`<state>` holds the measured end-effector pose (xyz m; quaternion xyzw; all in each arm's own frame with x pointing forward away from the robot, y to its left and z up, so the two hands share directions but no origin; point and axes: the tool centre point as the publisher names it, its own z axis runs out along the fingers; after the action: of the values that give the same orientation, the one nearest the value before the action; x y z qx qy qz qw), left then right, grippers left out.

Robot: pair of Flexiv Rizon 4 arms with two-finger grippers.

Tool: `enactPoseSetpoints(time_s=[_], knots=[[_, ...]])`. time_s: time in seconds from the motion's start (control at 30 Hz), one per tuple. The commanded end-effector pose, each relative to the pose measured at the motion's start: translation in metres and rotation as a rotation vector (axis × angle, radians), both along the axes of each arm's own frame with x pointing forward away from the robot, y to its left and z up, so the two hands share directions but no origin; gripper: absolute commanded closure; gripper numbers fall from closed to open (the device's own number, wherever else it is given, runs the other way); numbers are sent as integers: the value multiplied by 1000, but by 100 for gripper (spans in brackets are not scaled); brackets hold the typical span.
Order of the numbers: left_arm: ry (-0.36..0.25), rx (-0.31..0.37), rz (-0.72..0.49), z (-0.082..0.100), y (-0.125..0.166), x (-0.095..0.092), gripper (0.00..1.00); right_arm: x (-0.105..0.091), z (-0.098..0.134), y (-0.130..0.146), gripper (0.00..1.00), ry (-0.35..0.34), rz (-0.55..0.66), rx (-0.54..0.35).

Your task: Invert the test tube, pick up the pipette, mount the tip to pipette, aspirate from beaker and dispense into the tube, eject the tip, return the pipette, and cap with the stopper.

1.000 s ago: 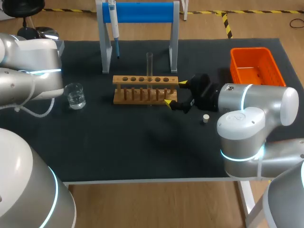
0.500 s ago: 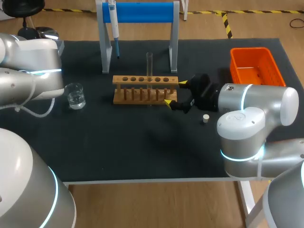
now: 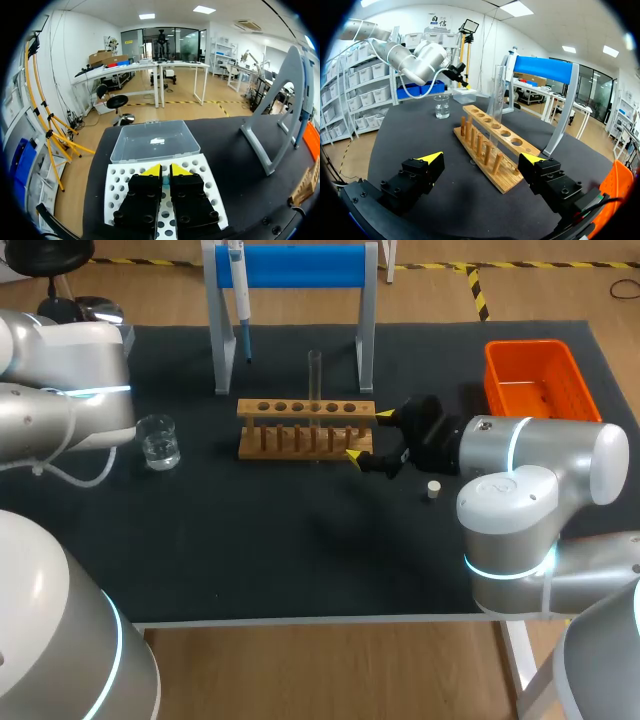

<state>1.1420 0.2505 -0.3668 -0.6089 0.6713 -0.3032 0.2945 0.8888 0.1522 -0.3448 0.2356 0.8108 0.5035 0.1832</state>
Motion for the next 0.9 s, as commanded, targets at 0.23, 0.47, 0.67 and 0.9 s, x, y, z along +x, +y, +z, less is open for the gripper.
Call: enactPoseSetpoints(time_s=[0.23,0.47,0.67,0.9], knots=[[-10,9,7,8,-2,-4,100,0,1,-1,0,2,2,0],[-26,16,9,18,-4,-3,100,0,1,-1,0,2,2,0],[-37,24,8,29,-5,-3,100,0,1,-1,0,2,2,0],[-50,37,11,40,-6,-3,100,0,1,-1,0,2,2,0]])
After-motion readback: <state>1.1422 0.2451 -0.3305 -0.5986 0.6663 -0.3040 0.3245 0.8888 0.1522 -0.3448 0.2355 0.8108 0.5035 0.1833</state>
